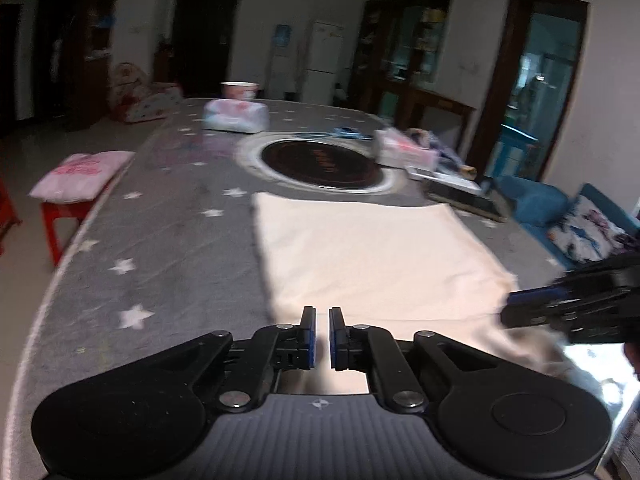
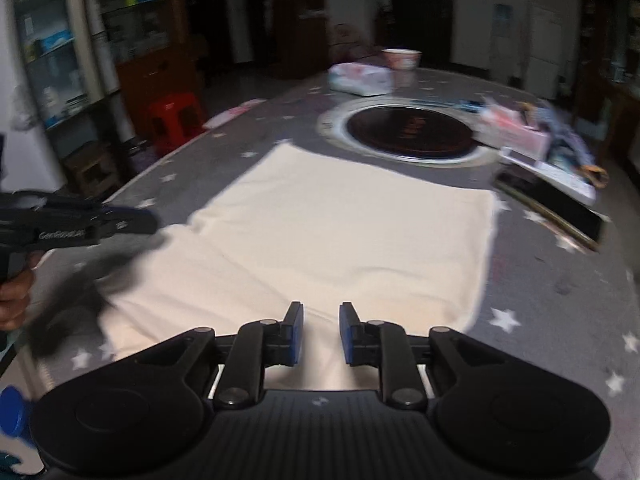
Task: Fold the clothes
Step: 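Grasp the folded side edge with the left gripper while the right gripper grasps it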
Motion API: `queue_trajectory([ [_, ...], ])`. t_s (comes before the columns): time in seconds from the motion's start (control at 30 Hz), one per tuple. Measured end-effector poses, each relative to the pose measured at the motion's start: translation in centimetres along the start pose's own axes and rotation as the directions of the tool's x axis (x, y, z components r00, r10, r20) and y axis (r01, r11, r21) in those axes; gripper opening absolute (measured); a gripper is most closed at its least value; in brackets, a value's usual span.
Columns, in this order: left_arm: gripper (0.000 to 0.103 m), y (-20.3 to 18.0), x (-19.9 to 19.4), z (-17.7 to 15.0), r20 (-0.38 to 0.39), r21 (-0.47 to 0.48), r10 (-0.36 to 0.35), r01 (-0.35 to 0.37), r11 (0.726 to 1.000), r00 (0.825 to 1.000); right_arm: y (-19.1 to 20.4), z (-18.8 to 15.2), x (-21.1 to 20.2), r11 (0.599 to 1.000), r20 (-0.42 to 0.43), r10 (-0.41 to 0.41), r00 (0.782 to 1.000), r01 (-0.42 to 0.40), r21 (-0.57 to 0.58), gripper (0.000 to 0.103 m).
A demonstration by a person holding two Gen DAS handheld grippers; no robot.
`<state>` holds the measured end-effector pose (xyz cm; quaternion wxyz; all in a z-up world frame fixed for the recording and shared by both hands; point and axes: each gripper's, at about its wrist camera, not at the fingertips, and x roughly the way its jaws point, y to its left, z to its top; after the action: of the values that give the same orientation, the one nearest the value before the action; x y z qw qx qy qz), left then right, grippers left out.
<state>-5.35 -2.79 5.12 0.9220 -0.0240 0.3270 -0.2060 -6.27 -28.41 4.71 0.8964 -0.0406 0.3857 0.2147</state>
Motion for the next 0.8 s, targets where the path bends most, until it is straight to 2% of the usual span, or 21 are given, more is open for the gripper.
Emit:
queue_trajectory([
  [0.17, 0.007, -2.5, 0.4, -0.6, -0.053, 0.082, -0.06, 0.065, 0.995, 0.997, 0.9, 0.1, 1.3, 0.999, -0.058, 0.044, 0.997, -0.046, -0.03, 0.02],
  [0.23, 0.007, -3.2, 0.2, -1.3, -0.068, 0.114, -0.078, 0.086, 0.99, 0.995, 1.3, -0.5, 0.7, 0.997, -0.076, 0.061, 0.995, -0.065, -0.052, 0.021],
  [0.33, 0.008, -4.3, 0.0, -2.3, -0.085, 0.162, -0.096, 0.109, 0.981, 0.992, 2.2, -1.4, -0.6, 0.992, -0.087, 0.057, 0.995, -0.067, -0.11, 0.023],
  [0.47, 0.015, -5.7, 0.3, -3.6, -0.104, 0.235, -0.087, 0.11, 0.966, 0.991, 2.8, -2.6, -0.6, 0.988, -0.106, 0.036, 0.994, -0.051, -0.144, 0.024],
  [0.63, 0.018, -6.0, -0.2, -3.6, -0.094, 0.231, -0.099, 0.118, 0.966, 0.991, 3.0, -2.3, -1.8, 0.99, -0.067, 0.037, 0.997, -0.046, -0.13, 0.024],
  [0.73, 0.024, -6.3, -0.1, -3.8, -0.102, 0.242, -0.1, 0.123, 0.963, 0.99, 3.1, -2.9, -1.1, 0.99, -0.087, 0.04, 0.995, -0.051, -0.132, 0.025],
  [0.8, 0.024, -6.4, 0.1, -4.1, -0.116, 0.252, -0.085, 0.112, 0.961, 0.99, 3.1, -3.2, -0.9, 0.99, -0.095, 0.042, 0.995, -0.054, -0.128, 0.027],
])
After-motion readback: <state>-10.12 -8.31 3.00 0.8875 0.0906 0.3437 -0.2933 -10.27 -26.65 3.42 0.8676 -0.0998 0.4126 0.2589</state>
